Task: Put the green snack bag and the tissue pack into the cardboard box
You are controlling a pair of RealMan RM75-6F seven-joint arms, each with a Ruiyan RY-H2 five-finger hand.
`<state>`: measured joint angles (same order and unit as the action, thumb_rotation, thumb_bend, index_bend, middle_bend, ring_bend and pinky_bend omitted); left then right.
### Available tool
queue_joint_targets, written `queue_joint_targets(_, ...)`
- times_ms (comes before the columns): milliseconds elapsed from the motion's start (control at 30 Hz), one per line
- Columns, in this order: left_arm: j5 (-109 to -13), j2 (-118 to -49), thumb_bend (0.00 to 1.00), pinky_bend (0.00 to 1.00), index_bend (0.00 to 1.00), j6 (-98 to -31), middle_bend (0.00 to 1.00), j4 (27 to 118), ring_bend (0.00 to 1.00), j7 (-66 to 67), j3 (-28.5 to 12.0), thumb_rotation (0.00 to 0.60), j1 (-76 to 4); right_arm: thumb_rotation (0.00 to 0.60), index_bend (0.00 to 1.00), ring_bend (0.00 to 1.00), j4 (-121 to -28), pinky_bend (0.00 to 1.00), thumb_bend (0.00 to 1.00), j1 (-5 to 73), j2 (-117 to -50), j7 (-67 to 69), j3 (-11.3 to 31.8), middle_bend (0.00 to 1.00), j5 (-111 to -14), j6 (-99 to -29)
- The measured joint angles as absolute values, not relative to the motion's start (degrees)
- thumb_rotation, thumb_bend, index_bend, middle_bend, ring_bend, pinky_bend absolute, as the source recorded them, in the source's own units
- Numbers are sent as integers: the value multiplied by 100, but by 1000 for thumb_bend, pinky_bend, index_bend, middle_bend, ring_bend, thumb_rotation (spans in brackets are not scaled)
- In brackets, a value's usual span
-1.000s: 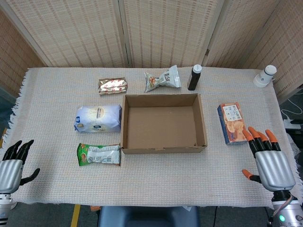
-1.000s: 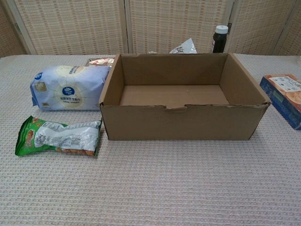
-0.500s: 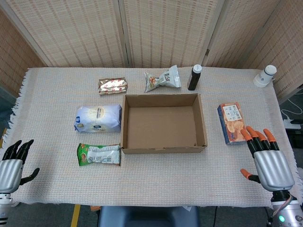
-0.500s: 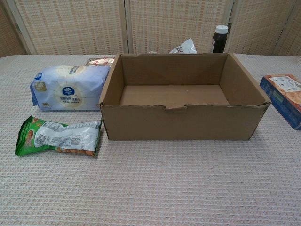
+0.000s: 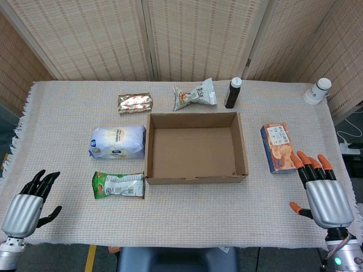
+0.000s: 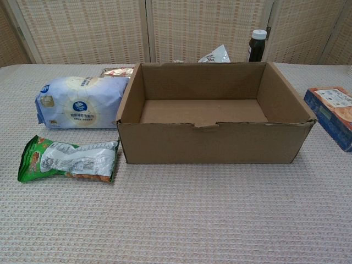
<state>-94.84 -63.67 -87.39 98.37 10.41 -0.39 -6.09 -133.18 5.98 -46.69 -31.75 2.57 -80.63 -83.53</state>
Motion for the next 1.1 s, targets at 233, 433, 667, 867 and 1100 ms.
queue_joint_targets(233,-9683,-6137,250,265,87,-8310,152,10932,73,1966,6,600,-855,600,24,0,-13373,0,4,595,-4650,-3205,258,9,-8010,-8366)
queue_joint_targets(433,-9483,-6304,248,264,108,-7432,153,11408,73,3169,-92,600,-1289,600,23,0,-13417,0,4,583,-4581,-3141,268,9,-7993,-8390)
queue_joint_targets(667,-8533,-6936,248,288,149,-6566,178,11311,96,4187,-352,600,-1859,600,23,0,-13444,0,5,574,-4502,-3037,292,9,-7981,-8421)
queue_joint_targets(867,-8109,-7438,249,304,166,-6176,191,10710,106,4560,-463,600,-2260,600,23,0,-13457,0,4,571,-4435,-2948,331,9,-7930,-8451)
queue_joint_targets(1100,-7592,-7823,250,245,107,-5975,140,10181,50,4635,-539,600,-2562,600,23,0,-13431,0,4,589,-4423,-2910,350,9,-7859,-8438)
